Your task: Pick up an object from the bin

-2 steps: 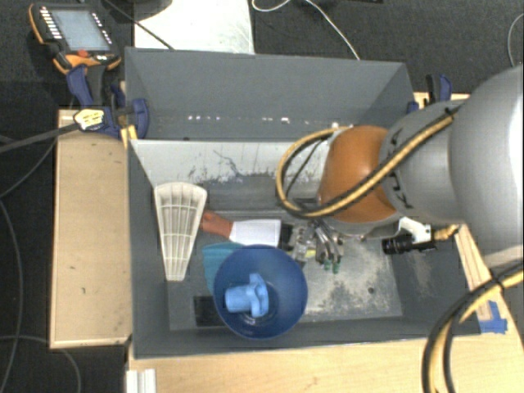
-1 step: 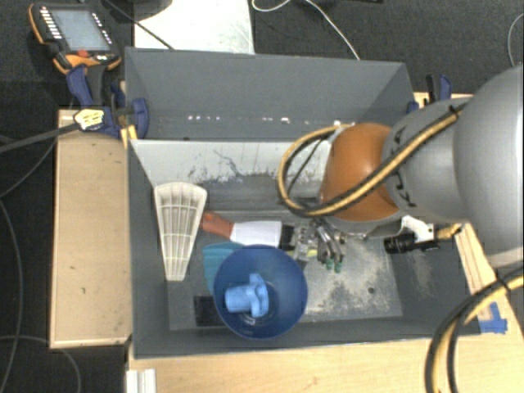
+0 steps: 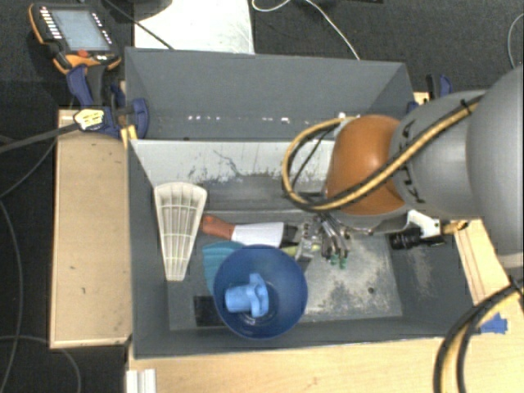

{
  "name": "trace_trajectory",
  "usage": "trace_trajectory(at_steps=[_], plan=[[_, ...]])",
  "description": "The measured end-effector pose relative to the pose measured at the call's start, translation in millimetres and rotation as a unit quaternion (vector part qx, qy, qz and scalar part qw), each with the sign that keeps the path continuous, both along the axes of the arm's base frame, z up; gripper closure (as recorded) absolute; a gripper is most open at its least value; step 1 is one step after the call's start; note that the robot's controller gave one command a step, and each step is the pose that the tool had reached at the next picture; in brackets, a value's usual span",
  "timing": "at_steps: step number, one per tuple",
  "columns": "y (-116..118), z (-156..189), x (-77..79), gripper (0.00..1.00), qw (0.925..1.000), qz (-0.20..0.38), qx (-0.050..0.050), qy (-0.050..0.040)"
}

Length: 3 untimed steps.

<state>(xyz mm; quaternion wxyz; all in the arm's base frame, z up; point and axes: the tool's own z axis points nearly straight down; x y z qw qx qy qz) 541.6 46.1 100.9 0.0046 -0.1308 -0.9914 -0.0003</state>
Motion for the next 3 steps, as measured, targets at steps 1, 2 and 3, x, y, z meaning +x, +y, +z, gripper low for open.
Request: trace_trajectory(at_steps=[1,2,3], plan=[[0,24,1.1,1.0,1.0,0.0,0.0,-0.0018],[0,45,2.1,1.0,1.0,0.001,0.0,-0.0041],[0,56,2.1,1.0,1.0,0.001,0.001,-0.0038]])
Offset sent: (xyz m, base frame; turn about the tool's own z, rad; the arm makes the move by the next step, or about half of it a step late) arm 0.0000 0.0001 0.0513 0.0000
